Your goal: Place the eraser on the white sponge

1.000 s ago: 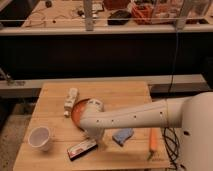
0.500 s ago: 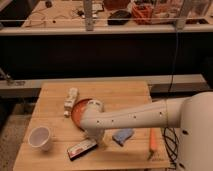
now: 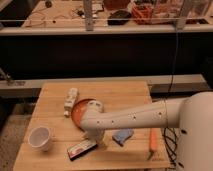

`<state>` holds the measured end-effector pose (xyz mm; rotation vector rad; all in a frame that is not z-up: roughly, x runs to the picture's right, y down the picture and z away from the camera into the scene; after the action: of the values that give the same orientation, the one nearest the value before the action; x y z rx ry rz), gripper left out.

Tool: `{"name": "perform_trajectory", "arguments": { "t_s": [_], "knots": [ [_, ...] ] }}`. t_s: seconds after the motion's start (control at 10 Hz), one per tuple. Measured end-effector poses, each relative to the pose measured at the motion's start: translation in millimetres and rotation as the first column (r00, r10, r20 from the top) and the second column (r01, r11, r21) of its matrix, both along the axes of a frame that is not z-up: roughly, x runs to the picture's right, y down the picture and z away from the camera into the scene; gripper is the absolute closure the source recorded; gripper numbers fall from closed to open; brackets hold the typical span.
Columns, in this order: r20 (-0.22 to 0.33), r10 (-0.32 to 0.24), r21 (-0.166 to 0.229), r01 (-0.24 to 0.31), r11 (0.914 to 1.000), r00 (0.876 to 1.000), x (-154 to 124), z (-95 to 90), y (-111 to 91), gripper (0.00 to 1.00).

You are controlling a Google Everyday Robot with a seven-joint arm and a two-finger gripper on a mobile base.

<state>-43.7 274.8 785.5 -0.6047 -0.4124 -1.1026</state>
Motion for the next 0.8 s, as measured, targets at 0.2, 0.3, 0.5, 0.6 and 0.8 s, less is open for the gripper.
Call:
{"name": "perform_trajectory", "arguments": {
  "t_s": [0.2, 0.3, 0.5, 0.6, 0.8],
  "knots": [
    [0.001, 0.001, 0.000, -0.001, 1.0000, 1.000, -0.5, 0.9, 1.1, 0.20],
    [0.001, 0.001, 0.000, -0.001, 1.0000, 1.000, -0.7, 1.5, 1.5, 0.20],
    [0.002, 0.001, 0.001, -0.001, 1.0000, 1.000, -1.2, 2.7, 2.3, 0.20],
    [0.001, 0.001, 0.003, -0.001, 1.0000, 1.000, -1.0, 3.5, 2.5, 0.20],
    [0.001, 0.001, 0.005, -0.001, 1.0000, 1.000, -1.6, 4.6, 3.1, 0.20]
  ]
}}
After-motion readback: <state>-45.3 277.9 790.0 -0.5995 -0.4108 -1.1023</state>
